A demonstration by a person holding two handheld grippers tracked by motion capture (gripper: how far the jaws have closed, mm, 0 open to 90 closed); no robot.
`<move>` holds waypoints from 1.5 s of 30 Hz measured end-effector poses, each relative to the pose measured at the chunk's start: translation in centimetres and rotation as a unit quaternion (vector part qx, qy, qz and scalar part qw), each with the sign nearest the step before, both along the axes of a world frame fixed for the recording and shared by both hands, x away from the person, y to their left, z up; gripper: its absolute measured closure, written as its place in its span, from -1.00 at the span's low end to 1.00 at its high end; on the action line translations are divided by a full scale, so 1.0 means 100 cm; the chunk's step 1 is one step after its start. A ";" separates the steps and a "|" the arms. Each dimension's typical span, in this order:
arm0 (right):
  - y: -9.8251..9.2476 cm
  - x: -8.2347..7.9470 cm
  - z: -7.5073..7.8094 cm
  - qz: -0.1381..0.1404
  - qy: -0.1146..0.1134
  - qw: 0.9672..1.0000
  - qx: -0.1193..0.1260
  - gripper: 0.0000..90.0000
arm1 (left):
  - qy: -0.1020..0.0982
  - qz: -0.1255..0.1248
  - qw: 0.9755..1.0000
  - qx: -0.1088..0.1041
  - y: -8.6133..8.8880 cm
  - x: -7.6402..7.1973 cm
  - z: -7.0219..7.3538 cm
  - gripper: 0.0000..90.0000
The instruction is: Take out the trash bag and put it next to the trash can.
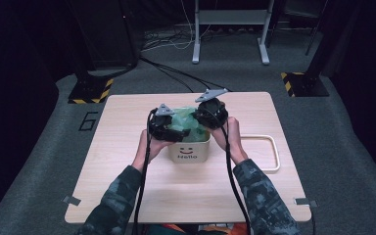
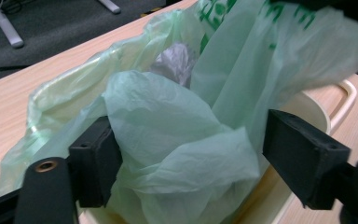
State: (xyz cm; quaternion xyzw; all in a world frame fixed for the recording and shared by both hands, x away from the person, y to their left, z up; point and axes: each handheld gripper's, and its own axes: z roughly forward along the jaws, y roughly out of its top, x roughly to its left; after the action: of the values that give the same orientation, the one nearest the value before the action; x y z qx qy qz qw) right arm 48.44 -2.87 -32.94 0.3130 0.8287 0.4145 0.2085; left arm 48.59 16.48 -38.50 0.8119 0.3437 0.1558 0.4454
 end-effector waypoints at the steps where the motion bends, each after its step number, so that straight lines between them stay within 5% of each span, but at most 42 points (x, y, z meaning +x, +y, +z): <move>1: 0.001 0.000 0.000 0.001 0.000 1.000 -0.001 1.00 | -0.003 -0.001 1.000 -0.002 -0.001 0.000 0.000 -0.46; 7: 0.008 0.001 -0.003 0.009 0.010 1.000 0.003 1.00 | -0.016 -0.006 1.000 -0.007 -0.009 0.001 0.002 -0.06; 14: 0.008 0.000 -0.004 0.019 0.018 1.000 0.012 0.91 | -0.027 -0.005 1.000 -0.015 -0.006 0.003 0.001 0.78; 18: -0.002 0.001 -0.003 0.013 0.018 1.000 0.019 0.80 | -0.024 -0.005 0.999 -0.026 0.000 0.004 0.000 0.92; 26: -0.029 0.009 -0.009 -0.031 0.050 0.998 0.023 0.01 | -0.029 0.004 0.999 -0.033 0.015 0.005 0.004 0.95; 29: -0.034 0.015 -0.016 -0.046 0.067 0.997 0.019 -0.14 | -0.030 0.009 0.999 -0.036 0.020 0.005 0.005 0.95; 33: -0.037 0.025 -0.026 -0.055 0.089 0.994 0.012 -0.08 | -0.032 0.010 0.999 -0.039 0.026 0.005 0.007 0.94; 36: -0.036 0.029 -0.032 -0.054 0.100 0.993 0.016 0.22 | -0.031 0.010 0.998 -0.045 0.028 0.005 0.007 0.94; 42: -0.030 0.028 -0.033 -0.056 0.085 0.995 0.007 0.84 | -0.024 0.003 0.998 -0.054 0.026 0.005 0.006 0.91; 45: -0.026 0.027 -0.032 -0.053 0.077 0.996 0.003 1.00 | -0.019 -0.003 0.998 -0.057 0.022 0.005 0.004 0.87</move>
State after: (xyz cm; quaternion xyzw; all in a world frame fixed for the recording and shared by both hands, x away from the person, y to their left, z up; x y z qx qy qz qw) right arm 51.16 -5.46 -36.17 0.3880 0.8236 0.3795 0.1645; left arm 49.08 18.64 -38.10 0.7833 0.3410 0.1499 0.4977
